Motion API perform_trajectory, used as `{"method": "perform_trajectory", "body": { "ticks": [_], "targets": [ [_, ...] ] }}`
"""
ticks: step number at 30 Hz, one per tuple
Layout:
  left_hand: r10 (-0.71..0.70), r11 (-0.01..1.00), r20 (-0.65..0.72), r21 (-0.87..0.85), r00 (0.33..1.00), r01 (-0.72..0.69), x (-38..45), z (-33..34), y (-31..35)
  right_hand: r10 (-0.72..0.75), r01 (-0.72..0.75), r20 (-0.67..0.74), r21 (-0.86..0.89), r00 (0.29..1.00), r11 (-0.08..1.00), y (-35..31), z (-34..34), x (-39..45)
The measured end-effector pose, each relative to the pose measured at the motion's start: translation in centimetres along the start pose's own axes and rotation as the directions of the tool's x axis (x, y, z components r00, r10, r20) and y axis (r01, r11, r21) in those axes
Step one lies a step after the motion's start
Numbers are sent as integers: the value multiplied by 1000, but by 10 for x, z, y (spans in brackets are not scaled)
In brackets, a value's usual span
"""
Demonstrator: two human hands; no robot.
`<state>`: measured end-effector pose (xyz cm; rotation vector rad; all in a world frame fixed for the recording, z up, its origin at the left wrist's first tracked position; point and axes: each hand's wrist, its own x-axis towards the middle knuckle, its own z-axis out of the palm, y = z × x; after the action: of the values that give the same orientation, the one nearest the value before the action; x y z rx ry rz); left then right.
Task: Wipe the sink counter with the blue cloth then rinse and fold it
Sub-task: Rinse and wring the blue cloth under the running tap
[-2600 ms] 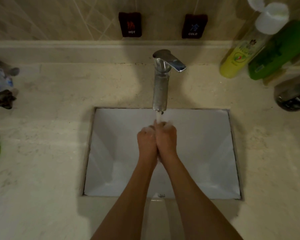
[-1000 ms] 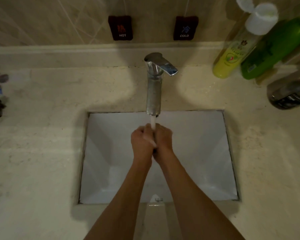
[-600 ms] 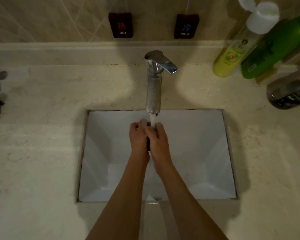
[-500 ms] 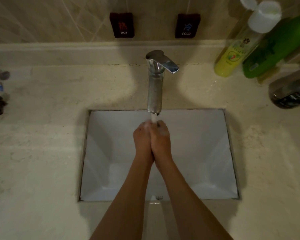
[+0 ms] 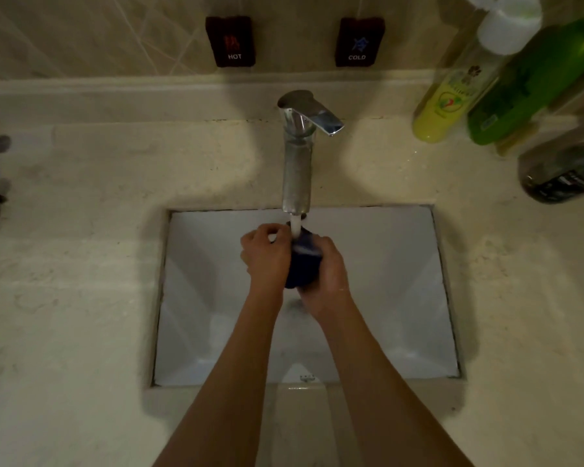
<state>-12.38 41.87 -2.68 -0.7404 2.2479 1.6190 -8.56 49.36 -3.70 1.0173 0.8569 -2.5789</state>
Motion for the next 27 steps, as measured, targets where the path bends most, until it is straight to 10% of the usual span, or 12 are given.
{"method": "perform_trajectory", "body": {
  "ticks": [7, 10, 15, 22, 27],
  "targets": [
    [27, 969, 75, -248, 997, -7, -9, 6, -6, -431, 293, -19, -708, 902, 643, 9, 29, 8],
    [82, 992, 39, -100, 996, -78, -10, 7, -7, -422, 183, -146, -742, 895, 645, 3, 37, 19],
    [20, 997, -9, -76, 1000, -21, -13, 6, -19, 7, -205, -385, -474, 923, 856, -6, 26, 33],
    [-84, 946, 63, -309, 994, 100, -19, 6, -33, -11, -121, -323, -387, 946, 914, -11, 28, 11],
    [-285, 806, 168, -490, 944, 331, -15, 7, -30, -160, -35, -237, -653, 958, 757, -7, 30, -19]
  ]
}}
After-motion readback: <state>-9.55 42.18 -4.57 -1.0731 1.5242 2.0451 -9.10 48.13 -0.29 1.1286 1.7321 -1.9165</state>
